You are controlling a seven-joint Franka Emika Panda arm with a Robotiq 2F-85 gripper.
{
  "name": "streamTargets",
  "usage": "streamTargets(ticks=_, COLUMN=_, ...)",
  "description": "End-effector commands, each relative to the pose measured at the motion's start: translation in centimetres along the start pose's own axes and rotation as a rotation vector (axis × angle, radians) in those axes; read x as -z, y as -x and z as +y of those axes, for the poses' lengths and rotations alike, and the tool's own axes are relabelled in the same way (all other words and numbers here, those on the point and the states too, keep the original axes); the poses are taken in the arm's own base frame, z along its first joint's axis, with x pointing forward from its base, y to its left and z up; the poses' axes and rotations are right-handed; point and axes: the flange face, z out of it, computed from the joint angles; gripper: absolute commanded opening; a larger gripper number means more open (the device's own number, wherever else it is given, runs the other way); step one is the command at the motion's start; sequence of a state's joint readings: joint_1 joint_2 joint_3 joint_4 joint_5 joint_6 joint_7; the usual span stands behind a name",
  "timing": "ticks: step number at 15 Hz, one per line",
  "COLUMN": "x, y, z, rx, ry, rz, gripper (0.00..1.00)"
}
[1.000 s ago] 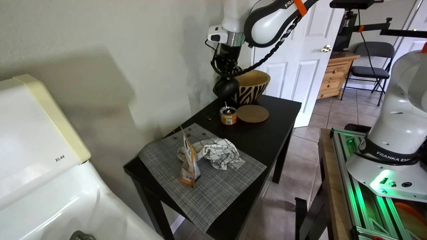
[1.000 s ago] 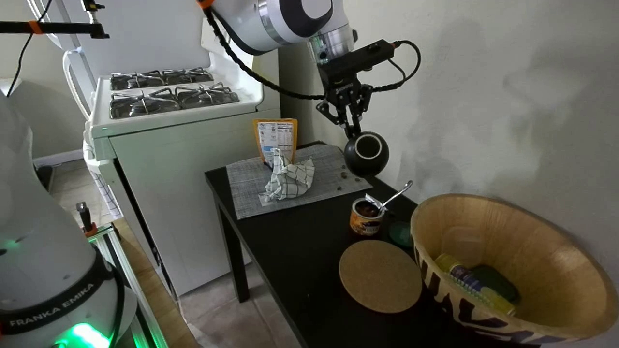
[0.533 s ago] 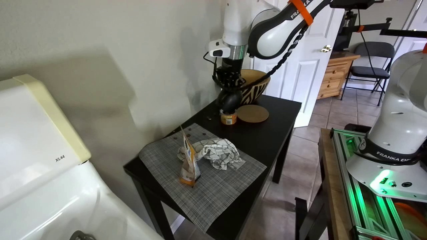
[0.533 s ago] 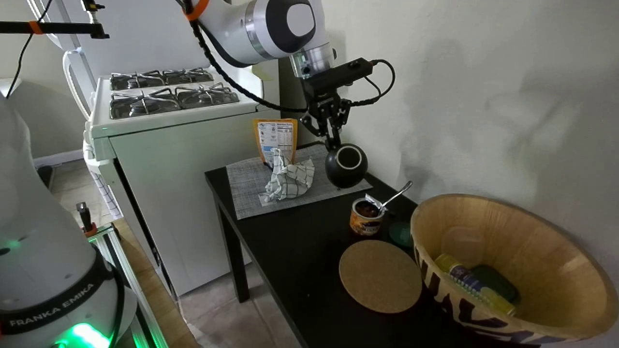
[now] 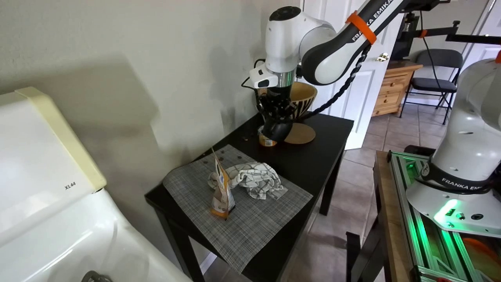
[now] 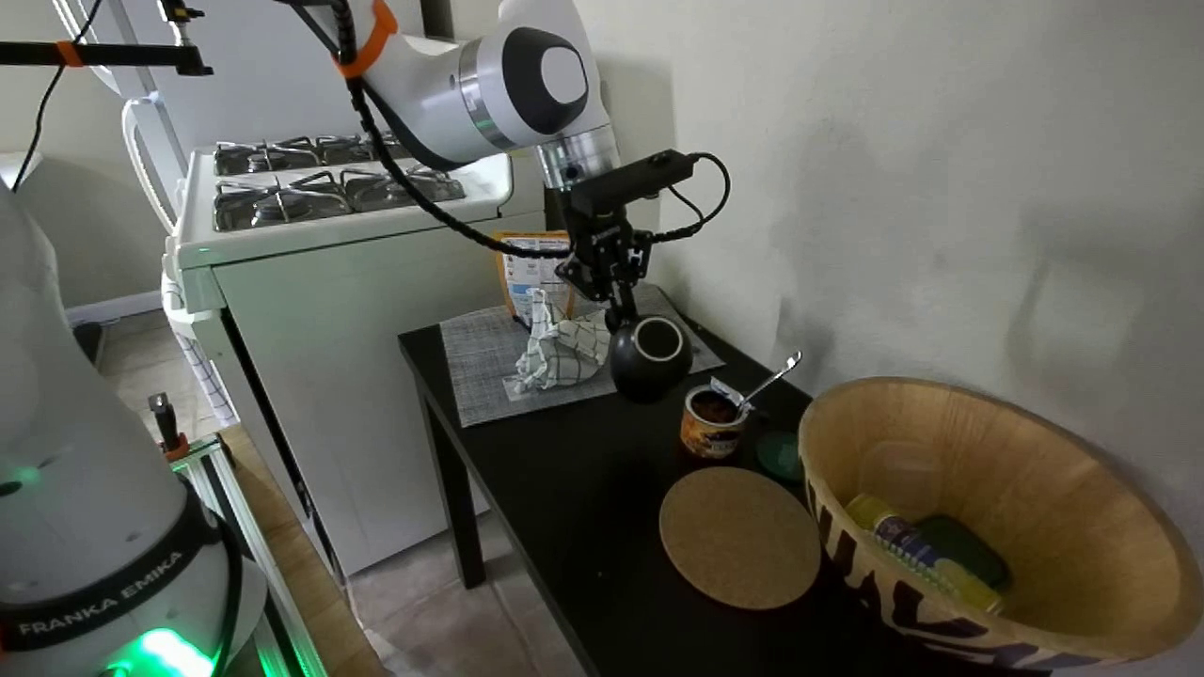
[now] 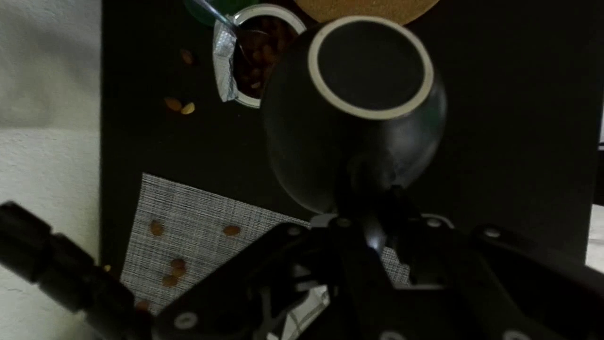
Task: Move the mug to the table
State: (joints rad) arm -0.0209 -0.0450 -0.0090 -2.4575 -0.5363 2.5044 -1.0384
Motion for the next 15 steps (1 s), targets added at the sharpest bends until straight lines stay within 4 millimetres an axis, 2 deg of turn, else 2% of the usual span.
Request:
streamTargets(ticks=1, x=-0.2, y=-0.4, z=-1.3, rx=0.054, ry=-0.006, rz=-0.055, gripper=0.06)
streamTargets(ticks=11, x=-2.8, y=-1.1, z=-4.2, rx=0.207, ry=-0.112, rz=-0.197, gripper=0.06)
streamTargets(ticks=12, x=-3.1, y=-0.9, z=-3.8, rx=0.181, ry=-0.104, rz=-0.155, gripper=0.06)
streamTargets(ticks=13, x=-3.3, y=-1.0, z=-3.9, rx=0.182, ry=-0.110, rz=-0.157, gripper=0.22)
streamTargets(ticks=15, x=-3.5, y=-1.0, z=-4.0, rx=0.184, ry=-0.116, rz=-0.156, gripper=0.22)
